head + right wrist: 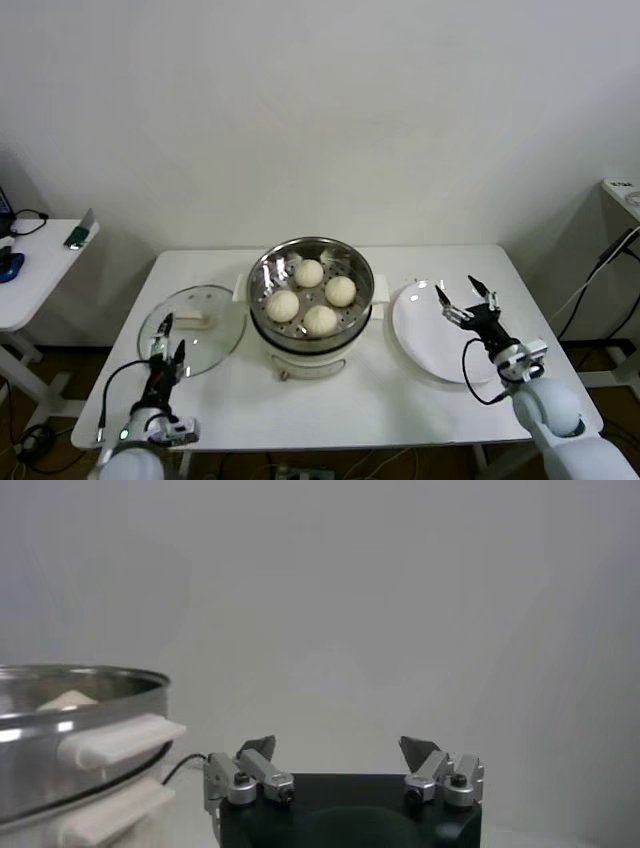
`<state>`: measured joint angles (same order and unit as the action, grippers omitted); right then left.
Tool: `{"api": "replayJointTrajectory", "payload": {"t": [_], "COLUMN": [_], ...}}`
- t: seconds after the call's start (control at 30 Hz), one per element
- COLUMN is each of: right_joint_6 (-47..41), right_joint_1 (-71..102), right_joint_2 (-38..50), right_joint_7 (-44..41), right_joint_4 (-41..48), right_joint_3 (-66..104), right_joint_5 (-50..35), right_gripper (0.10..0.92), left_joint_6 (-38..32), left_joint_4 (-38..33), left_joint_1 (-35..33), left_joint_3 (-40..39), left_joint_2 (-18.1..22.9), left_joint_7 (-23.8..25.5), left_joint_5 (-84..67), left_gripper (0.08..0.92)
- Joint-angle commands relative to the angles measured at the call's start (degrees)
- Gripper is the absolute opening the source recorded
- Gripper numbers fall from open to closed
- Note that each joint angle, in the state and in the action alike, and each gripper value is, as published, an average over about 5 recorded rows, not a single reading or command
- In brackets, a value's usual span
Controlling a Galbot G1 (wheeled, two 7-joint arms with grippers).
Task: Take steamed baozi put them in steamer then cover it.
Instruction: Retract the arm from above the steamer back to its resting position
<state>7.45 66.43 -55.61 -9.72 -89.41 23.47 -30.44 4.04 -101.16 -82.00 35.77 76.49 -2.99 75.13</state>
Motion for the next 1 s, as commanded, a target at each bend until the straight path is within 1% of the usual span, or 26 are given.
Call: {"api": "replayJointTrajectory", "payload": {"t": [0.03, 0.27, 0.53, 0.73, 1.0], "right_joint_6": [-0.4, -0.32, -0.09, 0.05, 0.26], "right_joint_1": [2.28, 1.77, 2.6, 2.3, 2.21], "right_joint_2": [-2.16, -2.91, -2.8, -3.07, -3.77], "right_joint_7": [0.34, 1.05, 1.11, 1.13, 1.1], "right_joint_4": [0.78, 1.84, 1.81, 2.22, 2.77], "right_joint_3": [2.12, 1.57, 2.37, 1.66, 1.35], "right_joint_5": [2.61, 4.18, 4.47, 5.51, 6.62], "right_gripper": [0.823, 0.823, 0.823, 0.823, 0.823], "left_joint_6": [-1.9, -3.73, -3.69, -3.54, -3.3], "left_joint_4": [16.02, 23.11, 28.28, 30.92, 33.33], "left_joint_1": [11.13, 16.89, 20.88, 22.96, 25.81], "left_joint_3": [-2.2, -1.87, -1.7, -1.39, -1.26], "left_joint_2": [-0.94, -0.71, -0.28, 0.37, 0.2], "left_joint_7": [-2.0, -5.01, -5.68, -6.36, -7.19], "left_joint_5": [7.05, 10.58, 11.09, 12.18, 10.14], "left_gripper": [0.823, 0.823, 0.823, 0.823, 0.823]}}
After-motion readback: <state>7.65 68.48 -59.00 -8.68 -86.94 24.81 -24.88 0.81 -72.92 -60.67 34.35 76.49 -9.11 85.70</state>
